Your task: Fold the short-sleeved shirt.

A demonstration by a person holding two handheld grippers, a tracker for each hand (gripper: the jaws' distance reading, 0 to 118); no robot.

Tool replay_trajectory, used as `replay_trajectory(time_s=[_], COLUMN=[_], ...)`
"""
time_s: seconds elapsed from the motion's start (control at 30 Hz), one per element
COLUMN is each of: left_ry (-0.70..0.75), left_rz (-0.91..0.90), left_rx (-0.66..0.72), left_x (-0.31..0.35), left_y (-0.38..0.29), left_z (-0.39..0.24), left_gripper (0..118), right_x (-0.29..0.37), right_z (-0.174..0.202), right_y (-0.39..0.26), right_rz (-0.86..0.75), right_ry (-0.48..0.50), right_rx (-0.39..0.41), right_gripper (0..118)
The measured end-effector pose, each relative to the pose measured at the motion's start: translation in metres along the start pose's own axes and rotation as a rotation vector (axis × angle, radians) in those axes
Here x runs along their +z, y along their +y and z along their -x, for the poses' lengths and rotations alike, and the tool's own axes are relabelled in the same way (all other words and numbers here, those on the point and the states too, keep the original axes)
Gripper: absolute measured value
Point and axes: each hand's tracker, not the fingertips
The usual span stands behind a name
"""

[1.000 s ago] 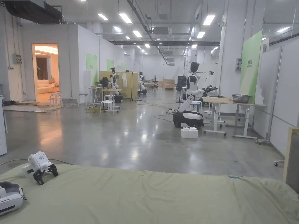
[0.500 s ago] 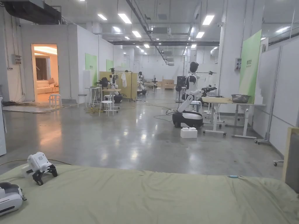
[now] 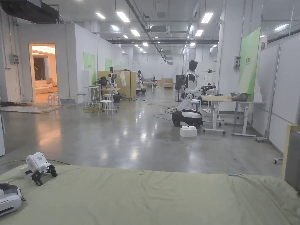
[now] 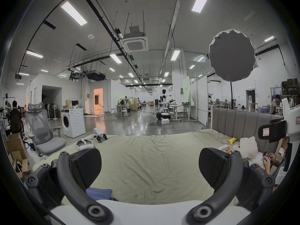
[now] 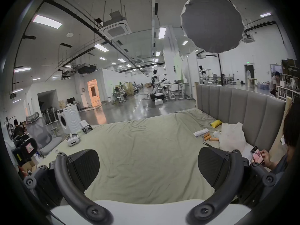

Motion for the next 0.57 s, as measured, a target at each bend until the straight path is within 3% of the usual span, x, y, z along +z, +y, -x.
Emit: replay_trajectory(time_s=[0.07,0.13,0.2,0.3,0.33,0.43,0.47,0.5,0.57], left_ry=[-0.002,-0.006,-0.008,-0.011,-0.01,-0.012,-0.014,-0.016,-0.017], left_rz=[-0.003,0.001,-0.001,0.0,-0.002,-0.011,-0.015,-0.016,-0.01], left_rx=[-0.001,0.002,0.009,0.004,0.001,0.005,0.01,0.014,0.044], left_x=[0.001,0.0,0.0,0.0,0.0,-0.001,0.0,-0.001,-0.007], left_y=[0.0,0.0,0.0,0.001,0.001,0.001,0.001,0.001,-0.004], left_z=[0.0,0.0,0.0,-0.001,-0.002,-0.002,-0.003,-0.003,-0.004], left_gripper=[118,118,118,118,118,118,118,118,118], right_x=[-0.002,-0.004,-0.003,-0.003,-0.004,-0.004,-0.008,-0.008,-0.011], right_z=[-0.002,-0.003,-0.004,-0.004,-0.006,-0.023,-0.016,-0.012,-0.016], right_y=[-0.002,-0.002,-0.006,-0.005,-0.006,-0.017,-0.012,-0.013,-0.033], right_rz=[-0.011,-0.012,-0.046,-0.025,-0.034,-0.135,-0.084,-0.088,-0.175], right_ry=[-0.013,-0.071,-0.076,-0.047,-0.012,0.251,0.123,0.04,0.053], right_rx=[0.026,-0.008,-0.033,-0.004,0.013,0.127,0.063,0.069,0.165], right_gripper=[118,118,118,118,118,118,118,118,118])
